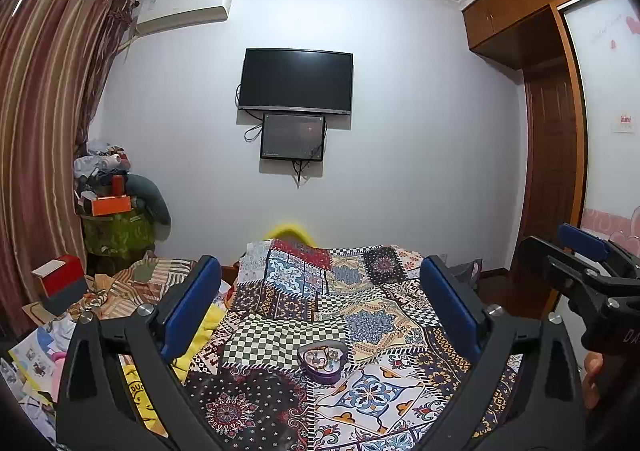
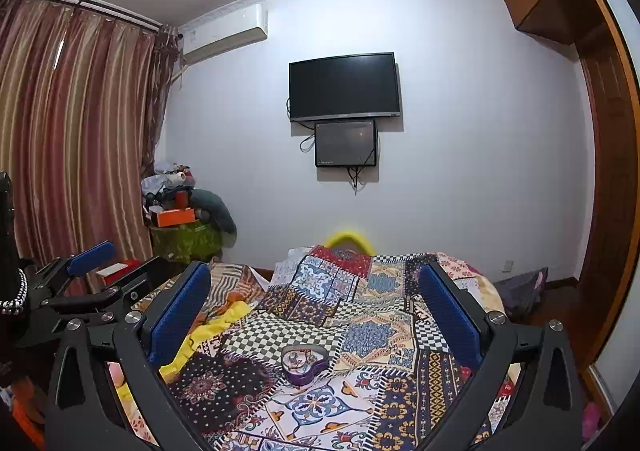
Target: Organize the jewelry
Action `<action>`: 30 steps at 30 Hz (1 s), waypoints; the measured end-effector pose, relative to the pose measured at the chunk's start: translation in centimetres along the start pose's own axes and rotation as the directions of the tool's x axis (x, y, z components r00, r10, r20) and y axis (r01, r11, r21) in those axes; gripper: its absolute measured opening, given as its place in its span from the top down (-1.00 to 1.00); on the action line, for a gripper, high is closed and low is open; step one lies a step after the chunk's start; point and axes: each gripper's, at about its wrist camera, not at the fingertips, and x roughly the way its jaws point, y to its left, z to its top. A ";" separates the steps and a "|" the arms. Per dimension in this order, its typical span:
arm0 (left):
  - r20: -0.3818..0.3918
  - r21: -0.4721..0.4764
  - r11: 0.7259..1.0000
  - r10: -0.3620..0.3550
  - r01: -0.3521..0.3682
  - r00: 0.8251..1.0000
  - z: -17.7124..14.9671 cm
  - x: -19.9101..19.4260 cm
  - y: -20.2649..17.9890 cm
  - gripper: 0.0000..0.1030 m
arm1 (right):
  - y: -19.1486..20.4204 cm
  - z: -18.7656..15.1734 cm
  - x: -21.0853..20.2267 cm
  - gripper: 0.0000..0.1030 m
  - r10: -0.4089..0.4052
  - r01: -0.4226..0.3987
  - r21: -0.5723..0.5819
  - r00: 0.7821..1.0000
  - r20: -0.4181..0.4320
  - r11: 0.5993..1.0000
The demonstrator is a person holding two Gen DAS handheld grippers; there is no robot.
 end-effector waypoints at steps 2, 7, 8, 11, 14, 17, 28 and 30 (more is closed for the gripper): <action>-0.004 -0.001 1.000 -0.002 0.002 1.000 0.0 0.1 0.0 -0.95 | -0.1 -0.1 0.1 -1.00 0.000 0.000 0.002 1.000 -0.005 1.000; -0.013 -0.005 1.000 -0.009 0.009 1.000 -0.2 0.3 -0.1 -0.95 | -0.1 -0.2 0.1 -1.00 -0.001 0.002 0.002 1.000 -0.012 1.000; -0.015 -0.005 1.000 -0.011 0.011 1.000 -0.2 0.3 -0.1 -0.95 | -0.1 -0.2 0.1 -1.00 -0.002 0.002 0.001 1.000 -0.014 1.000; -0.022 -0.011 1.000 -0.019 0.019 1.000 -0.3 0.4 0.1 -0.95 | -0.2 -0.1 0.2 -1.00 -0.002 0.002 0.003 1.000 -0.017 1.000; -0.025 -0.013 1.000 -0.025 0.025 0.999 -0.3 0.5 0.2 -0.95 | -0.2 -0.1 0.2 -1.00 -0.006 0.006 0.005 1.000 -0.019 1.000; -0.027 -0.014 1.000 -0.028 0.027 0.999 -0.4 0.5 0.2 -0.95 | -0.3 -0.1 0.3 -1.00 -0.003 0.003 0.010 1.000 -0.024 1.000; -0.030 -0.010 0.999 -0.033 0.033 0.999 -0.4 0.8 0.1 -0.95 | -0.5 -0.1 0.4 -1.00 -0.007 0.008 0.013 1.000 -0.026 1.000; -0.030 -0.010 0.999 -0.038 0.038 0.999 -0.5 0.9 0.1 -0.95 | -0.5 -0.1 0.4 -1.00 -0.008 0.009 0.014 1.000 -0.026 1.000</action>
